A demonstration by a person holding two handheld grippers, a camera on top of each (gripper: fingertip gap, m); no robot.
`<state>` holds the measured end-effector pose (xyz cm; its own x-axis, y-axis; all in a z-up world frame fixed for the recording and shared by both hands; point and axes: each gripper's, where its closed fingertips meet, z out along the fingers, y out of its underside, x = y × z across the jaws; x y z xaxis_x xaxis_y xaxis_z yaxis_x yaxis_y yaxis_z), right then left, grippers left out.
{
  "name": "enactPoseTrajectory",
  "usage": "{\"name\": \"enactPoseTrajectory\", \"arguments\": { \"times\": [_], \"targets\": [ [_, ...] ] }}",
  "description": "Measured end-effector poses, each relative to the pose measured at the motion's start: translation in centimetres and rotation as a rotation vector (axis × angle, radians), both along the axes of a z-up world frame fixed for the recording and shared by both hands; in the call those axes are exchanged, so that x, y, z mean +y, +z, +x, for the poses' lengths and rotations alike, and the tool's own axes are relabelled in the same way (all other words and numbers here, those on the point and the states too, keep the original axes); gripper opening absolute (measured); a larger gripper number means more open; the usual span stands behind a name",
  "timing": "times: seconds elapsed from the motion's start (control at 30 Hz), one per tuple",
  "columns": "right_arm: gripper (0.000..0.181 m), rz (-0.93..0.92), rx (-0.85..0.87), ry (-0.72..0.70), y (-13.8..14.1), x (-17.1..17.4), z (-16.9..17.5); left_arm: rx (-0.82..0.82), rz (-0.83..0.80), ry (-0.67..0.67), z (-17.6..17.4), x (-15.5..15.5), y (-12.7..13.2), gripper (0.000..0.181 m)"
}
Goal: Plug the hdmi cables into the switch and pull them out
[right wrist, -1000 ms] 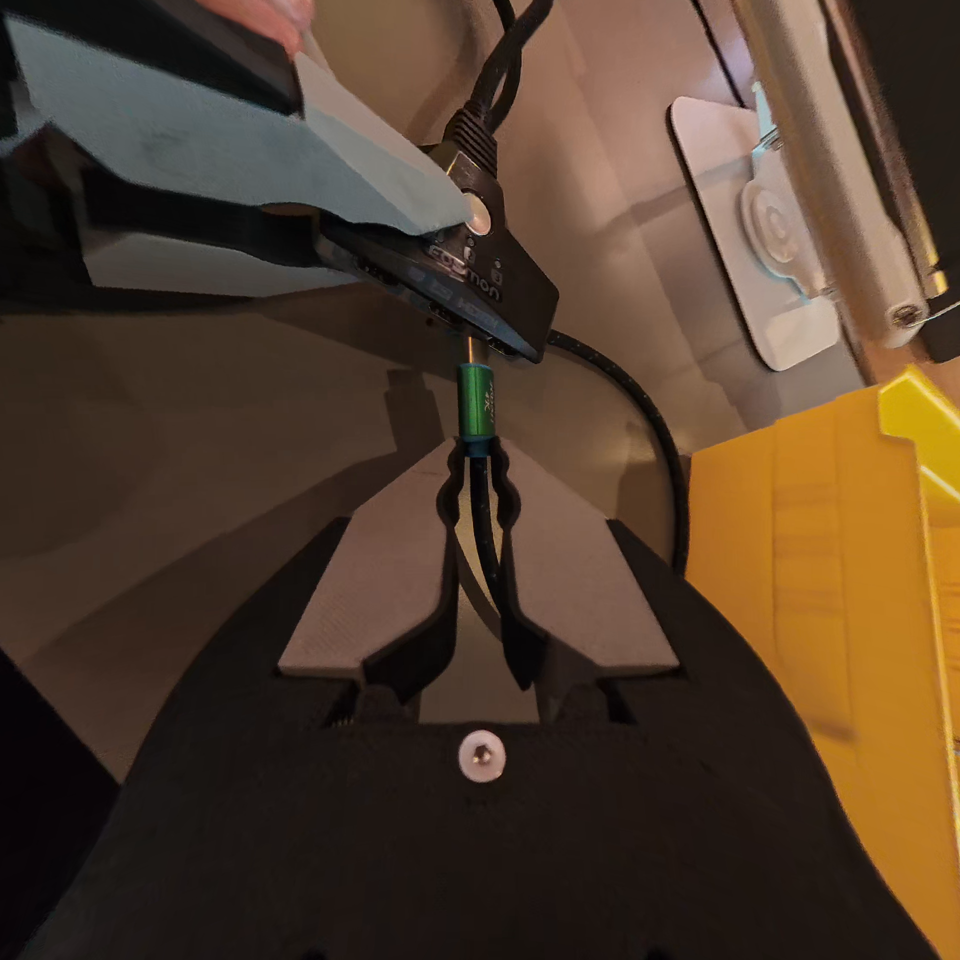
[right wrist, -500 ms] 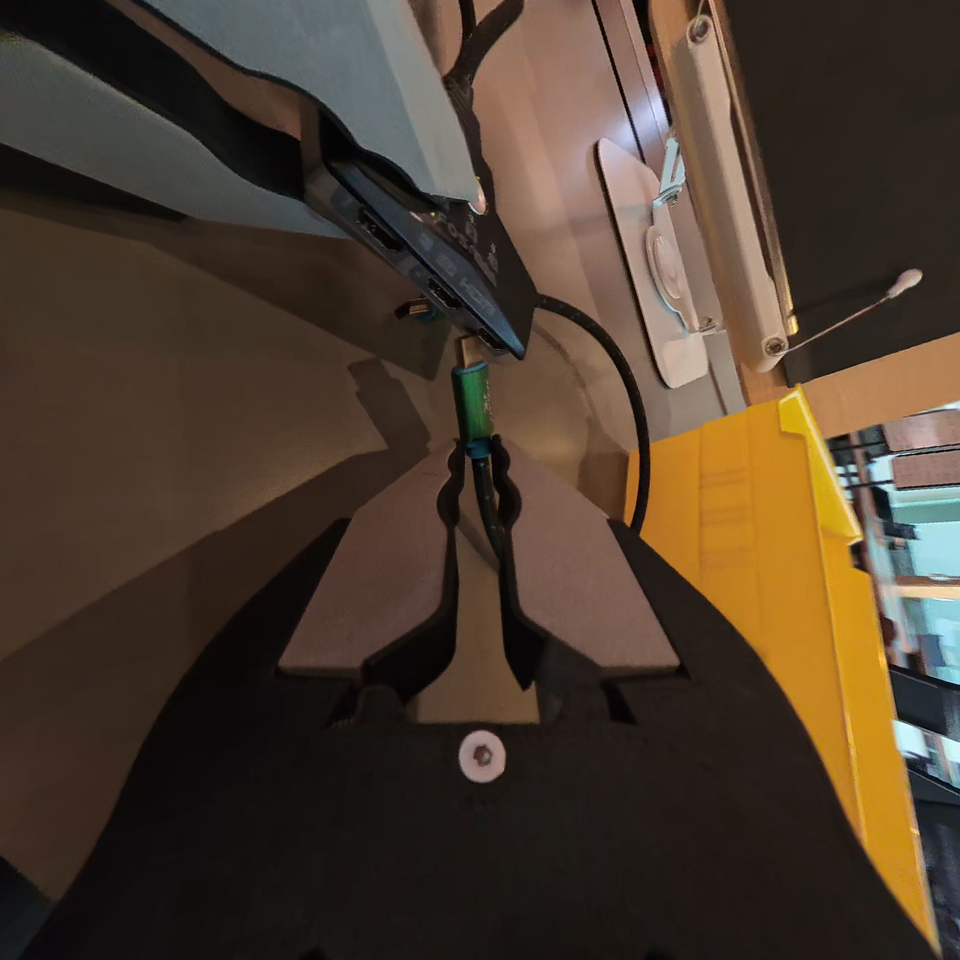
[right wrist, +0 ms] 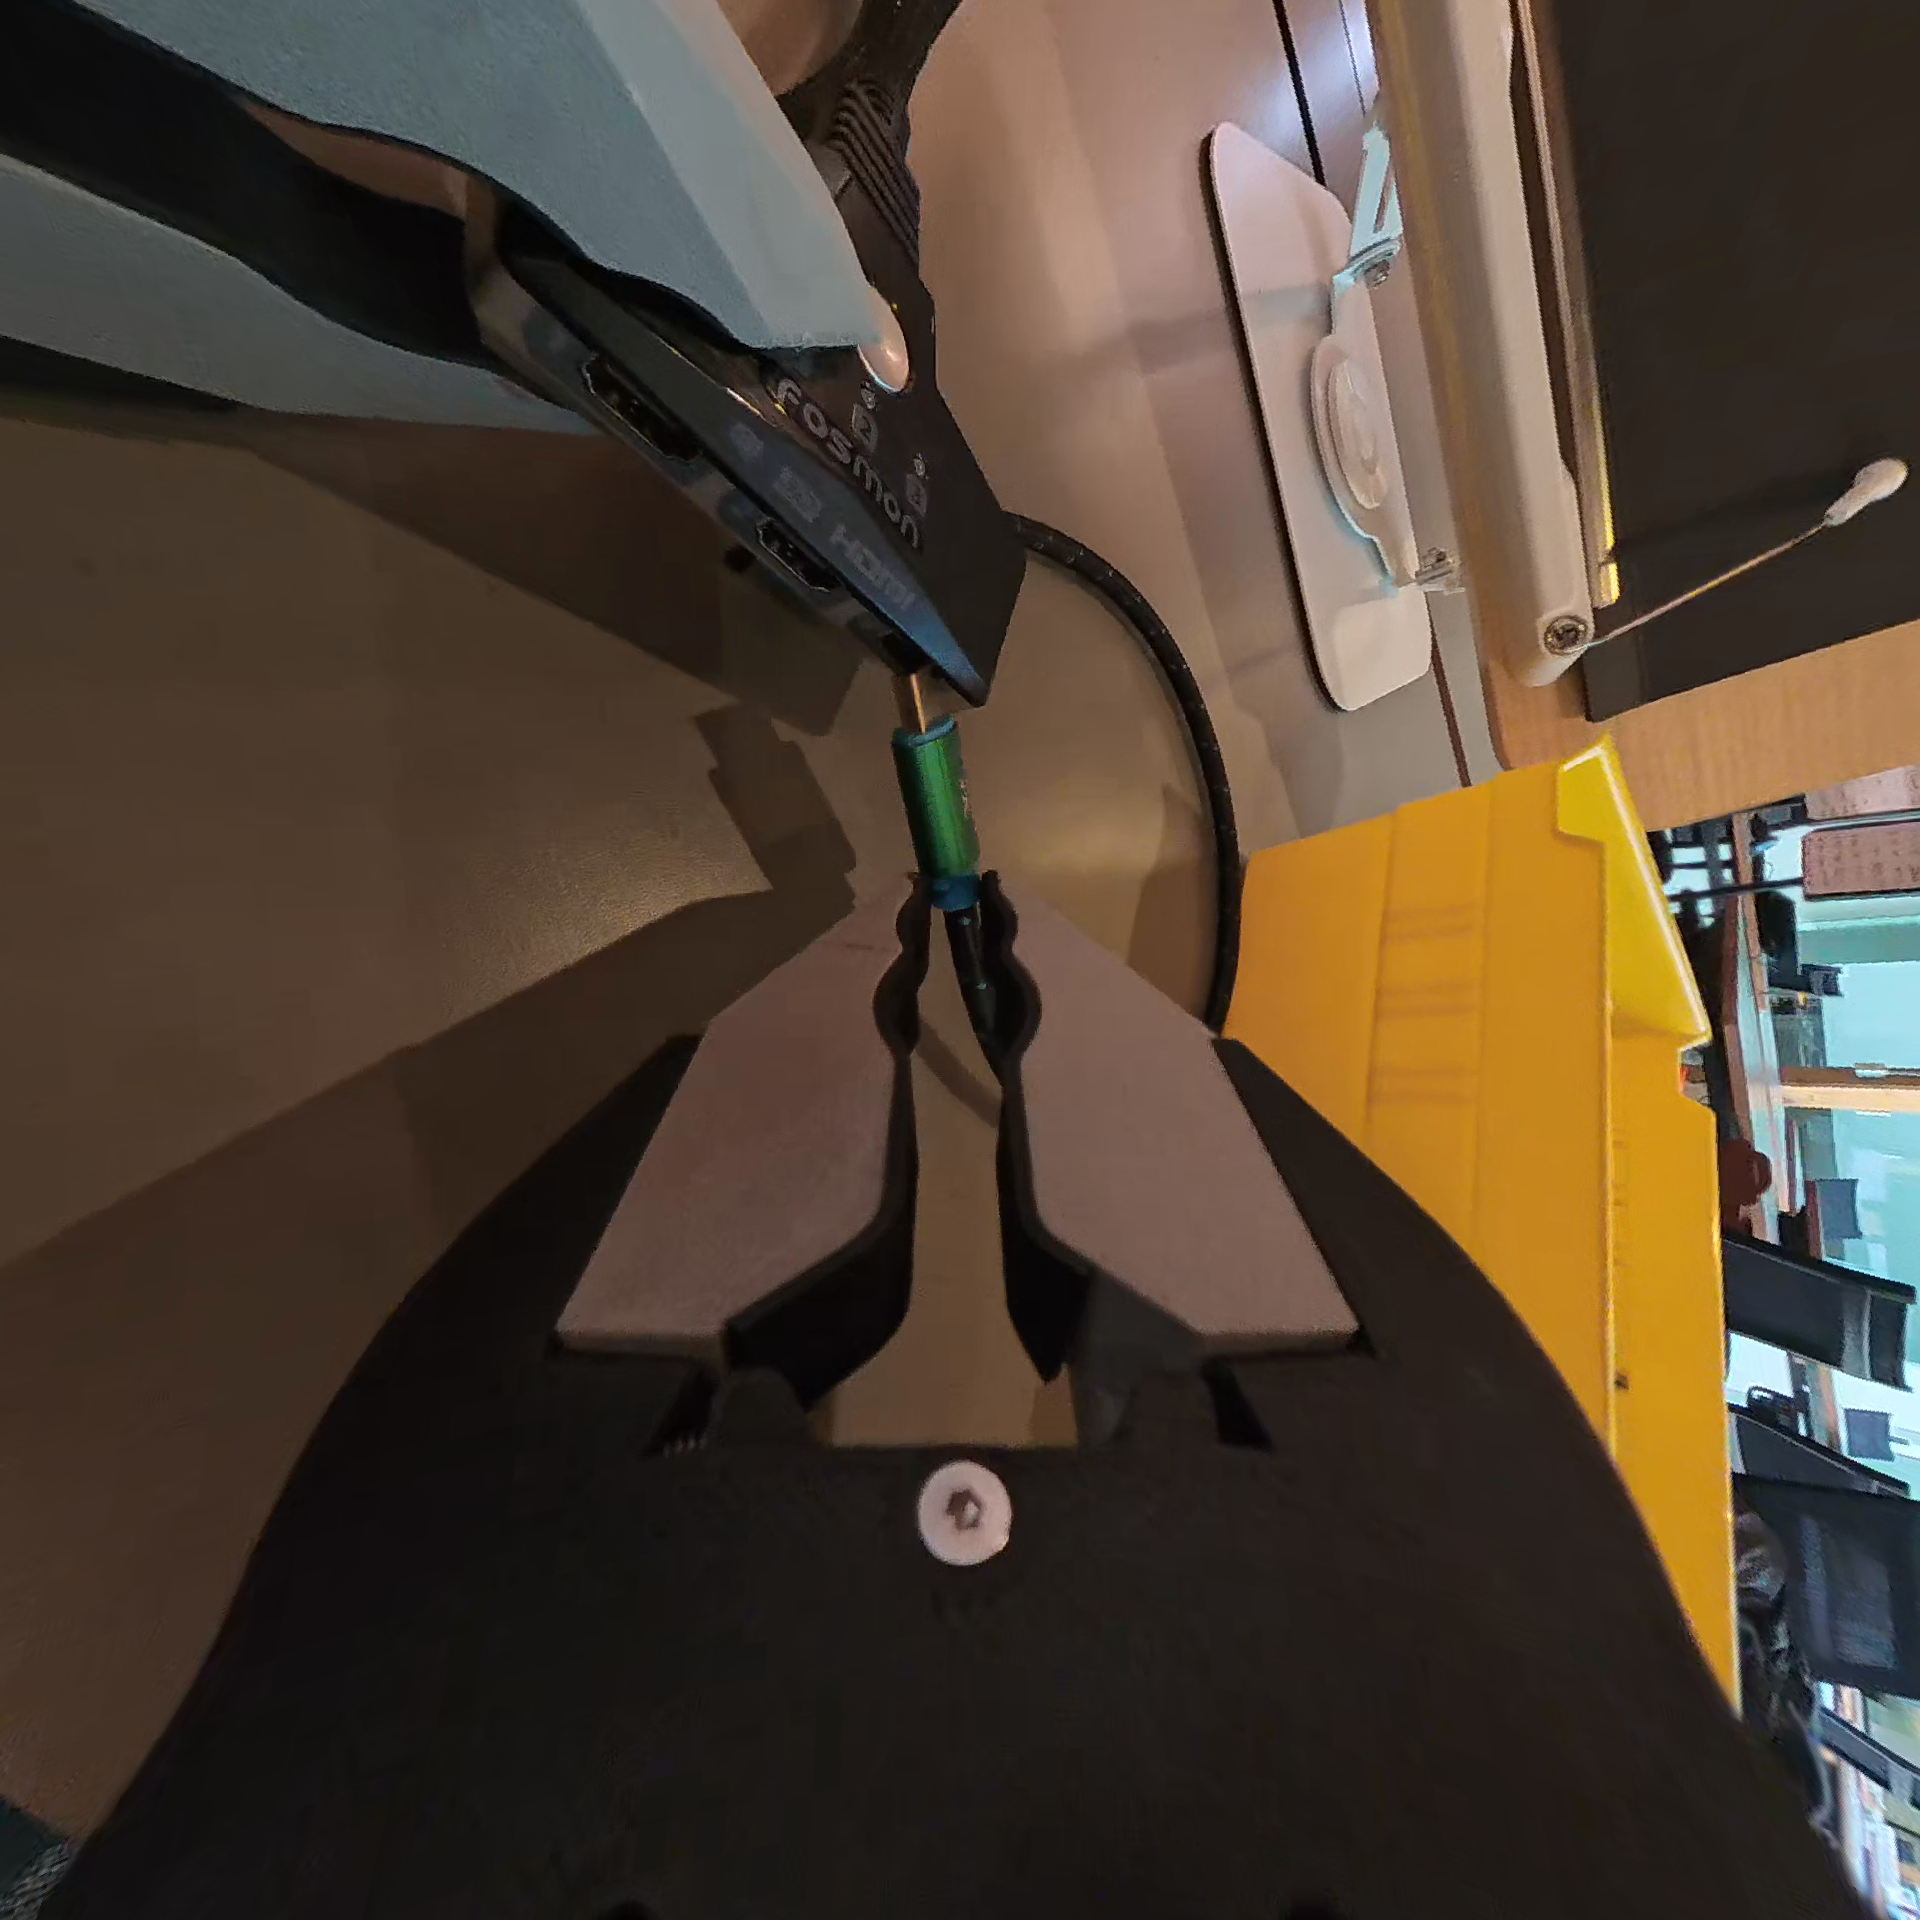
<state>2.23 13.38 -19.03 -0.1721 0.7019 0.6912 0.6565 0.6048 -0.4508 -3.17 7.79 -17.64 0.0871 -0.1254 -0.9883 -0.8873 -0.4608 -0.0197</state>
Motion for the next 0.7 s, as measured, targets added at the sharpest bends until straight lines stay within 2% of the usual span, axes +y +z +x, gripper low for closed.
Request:
{"name": "enactPoseTrajectory", "arguments": {
  "times": [0.2, 0.37, 0.5, 0.7],
  "targets": [
    [0.006, 0.134, -0.026, 0.030, 0.0, 0.0, -0.2, -0.006, 0.001, 0.003, 0.1, 0.0, 0.0, 0.018],
    [0.006, 0.000, 0.011, 0.089, 0.1, -0.5, -0.1, -0.014, 0.001, 0.005, 0.1, 0.0, 0.0, 0.018],
    [0.007, -0.263, 0.066, 0.151, 0.0, -0.8, -0.5, -0.006, 0.000, 0.017, -0.3, 0.0, -0.1, 0.018],
    [0.011, -0.903, 0.007, 0.222, -0.1, -1.5, -0.3, 0.009, -0.002, 0.012, -0.4, 0.1, -0.1, 0.018]
  ]
}}
